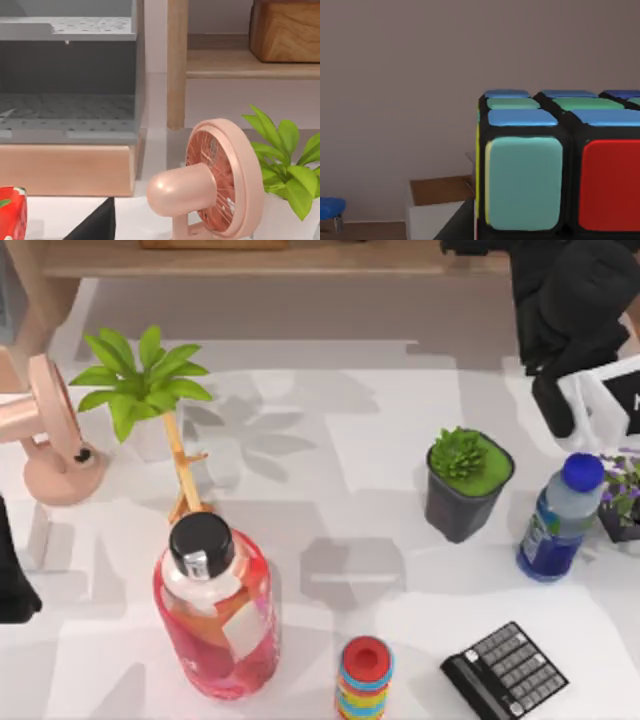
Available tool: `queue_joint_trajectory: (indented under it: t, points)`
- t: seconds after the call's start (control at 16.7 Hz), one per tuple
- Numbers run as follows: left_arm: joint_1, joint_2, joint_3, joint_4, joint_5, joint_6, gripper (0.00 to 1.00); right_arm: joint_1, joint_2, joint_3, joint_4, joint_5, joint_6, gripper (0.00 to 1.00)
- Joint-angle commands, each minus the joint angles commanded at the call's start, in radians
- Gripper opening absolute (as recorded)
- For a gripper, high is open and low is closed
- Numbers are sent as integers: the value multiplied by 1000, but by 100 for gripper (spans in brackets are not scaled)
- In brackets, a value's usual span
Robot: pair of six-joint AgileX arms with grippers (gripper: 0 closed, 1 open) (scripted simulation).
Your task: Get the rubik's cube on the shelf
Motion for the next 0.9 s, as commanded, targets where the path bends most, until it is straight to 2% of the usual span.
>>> queue_joint_trajectory:
  t: [0.42, 0.9]
  points:
    - [0, 0, 0, 0, 0, 0, 100, -4, 52, 22, -33, -14, 0, 0]
    - [0, 0, 0, 0, 0, 0, 100, -4, 52, 22, -33, -14, 0, 60]
